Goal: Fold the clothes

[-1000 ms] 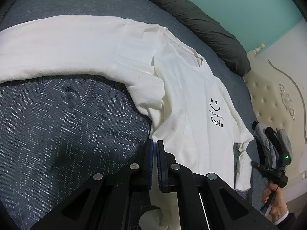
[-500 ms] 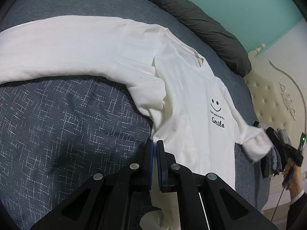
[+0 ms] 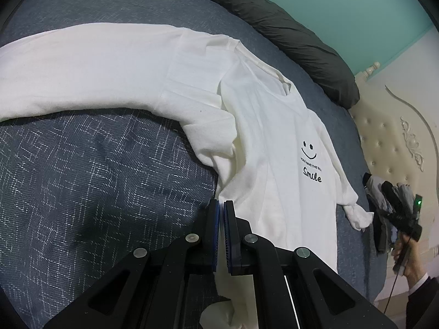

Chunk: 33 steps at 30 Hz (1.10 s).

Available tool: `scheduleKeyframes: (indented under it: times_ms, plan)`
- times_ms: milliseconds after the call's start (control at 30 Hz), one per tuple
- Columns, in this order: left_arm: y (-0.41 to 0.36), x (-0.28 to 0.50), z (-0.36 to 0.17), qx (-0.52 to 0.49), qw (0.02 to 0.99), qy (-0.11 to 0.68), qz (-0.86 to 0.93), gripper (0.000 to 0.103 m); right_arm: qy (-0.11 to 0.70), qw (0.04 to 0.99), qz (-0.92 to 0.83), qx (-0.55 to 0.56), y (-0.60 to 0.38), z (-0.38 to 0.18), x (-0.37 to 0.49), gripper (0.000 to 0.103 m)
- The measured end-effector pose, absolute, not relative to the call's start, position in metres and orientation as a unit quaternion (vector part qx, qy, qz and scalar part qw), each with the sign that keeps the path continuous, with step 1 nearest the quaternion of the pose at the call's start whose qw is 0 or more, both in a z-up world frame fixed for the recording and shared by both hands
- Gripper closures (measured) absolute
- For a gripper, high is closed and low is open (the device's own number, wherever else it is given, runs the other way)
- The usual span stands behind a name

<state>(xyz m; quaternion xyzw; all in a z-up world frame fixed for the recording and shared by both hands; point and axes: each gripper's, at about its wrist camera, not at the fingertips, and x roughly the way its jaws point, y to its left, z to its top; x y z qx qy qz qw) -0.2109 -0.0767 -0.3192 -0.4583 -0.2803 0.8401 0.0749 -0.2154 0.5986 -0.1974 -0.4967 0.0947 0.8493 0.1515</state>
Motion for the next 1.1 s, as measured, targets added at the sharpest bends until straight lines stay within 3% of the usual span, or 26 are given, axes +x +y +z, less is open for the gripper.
scheduleKeyframes:
  times_ms: [33,100,167,233,367,433,500,567,833,1100]
  plan:
    - [-0.077,-0.211,-0.319,-0.458,0.075,-0.281,0.84,0.099,0.095,0.147,0.849,-0.499,0.596,-0.202,-0.215,0.096]
    - [-0.076,-0.211,-0.32,-0.459,0.075,-0.281,0.839,0.099,0.101,0.142,0.844,-0.506,0.596,-0.211,-0.218,0.067]
    - [-0.075,-0.211,-0.32,-0.46,0.075,-0.281,0.839,0.099,0.107,0.141,0.843,-0.507,0.596,-0.216,-0.214,0.053]
    - [-0.075,-0.21,-0.32,-0.46,0.075,-0.28,0.839,0.099,0.119,0.141,0.84,-0.51,0.6,-0.223,-0.215,0.052]
    - [-0.074,-0.211,-0.32,-0.46,0.074,-0.28,0.839,0.099,0.119,0.143,0.833,-0.521,0.602,-0.237,-0.218,0.052]
    - [-0.073,-0.21,-0.32,-0.46,0.073,-0.281,0.839,0.099,0.114,0.139,0.835,-0.52,0.599,-0.242,-0.218,0.068]
    - [-0.073,-0.211,-0.321,-0.461,0.073,-0.281,0.839,0.099,0.123,0.133,0.838,-0.515,0.598,-0.245,-0.215,0.093]
    - [-0.073,-0.211,-0.322,-0.462,0.073,-0.281,0.838,0.099,0.128,0.13,0.84,-0.511,0.597,-0.246,-0.212,0.098]
    - [-0.071,-0.211,-0.321,-0.462,0.074,-0.281,0.838,0.099,0.083,0.089,0.839,-0.53,0.582,-0.248,-0.178,0.099]
    - [-0.07,-0.211,-0.321,-0.463,0.075,-0.28,0.837,0.099,0.087,0.036,0.826,-0.556,0.562,-0.26,-0.144,0.098]
